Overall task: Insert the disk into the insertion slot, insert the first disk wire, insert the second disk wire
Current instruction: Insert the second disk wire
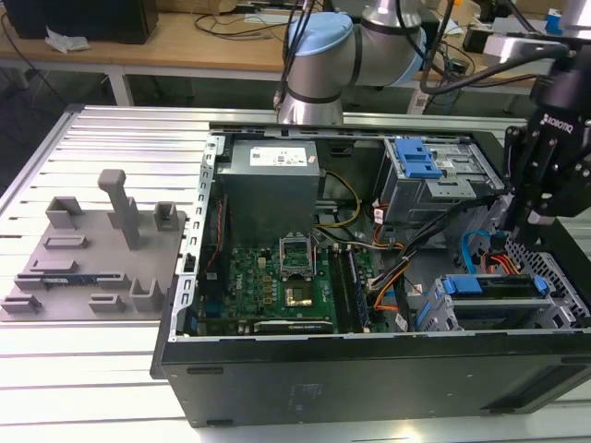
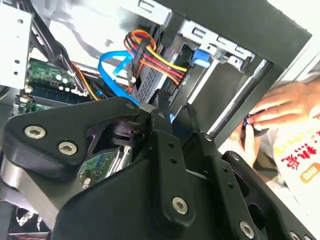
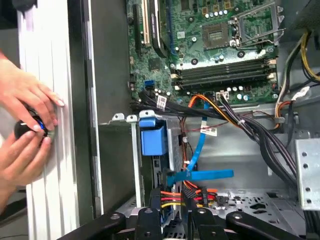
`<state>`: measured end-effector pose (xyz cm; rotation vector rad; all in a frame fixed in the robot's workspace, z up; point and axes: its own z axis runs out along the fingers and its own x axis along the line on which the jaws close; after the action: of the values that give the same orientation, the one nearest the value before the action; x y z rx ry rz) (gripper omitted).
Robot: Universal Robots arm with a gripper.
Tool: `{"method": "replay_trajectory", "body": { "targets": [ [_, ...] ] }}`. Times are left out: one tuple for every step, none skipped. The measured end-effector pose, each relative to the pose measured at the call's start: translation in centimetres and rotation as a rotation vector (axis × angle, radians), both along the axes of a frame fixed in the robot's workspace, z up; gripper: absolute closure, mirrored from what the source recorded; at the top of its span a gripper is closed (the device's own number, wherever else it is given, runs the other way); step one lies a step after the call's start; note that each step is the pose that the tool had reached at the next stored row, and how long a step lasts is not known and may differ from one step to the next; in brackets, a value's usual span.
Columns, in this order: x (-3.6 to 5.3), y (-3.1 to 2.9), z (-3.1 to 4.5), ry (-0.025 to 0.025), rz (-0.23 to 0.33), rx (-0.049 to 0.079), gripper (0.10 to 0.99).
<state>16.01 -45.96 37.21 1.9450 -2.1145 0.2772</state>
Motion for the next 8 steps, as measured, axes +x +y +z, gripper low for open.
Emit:
{"method": "replay_trajectory", "body": {
  "targets": [
    [-0.17,0.11,0.0,0.0,0.0,-0.009,0.784],
    [-0.35,0.21,0.01,0.0,0.0,-0.019,0.784],
    [-0.69,0.44,0.0,0.0,0.0,-0.036,0.784],
    [-0.92,0.59,0.0,0.0,0.0,-0.047,0.784],
    [-1.12,0.73,0.0,0.0,0.0,-0.055,0.784],
    [-1.29,0.89,-0.01,-0.0001,0.0,-0.061,0.784],
    [-1.46,1.09,-0.04,-0.0004,0.0,-0.067,0.784],
    [-1.68,1.36,-0.1,-0.0013,0.0,-0.074,0.784]
  ]
}}
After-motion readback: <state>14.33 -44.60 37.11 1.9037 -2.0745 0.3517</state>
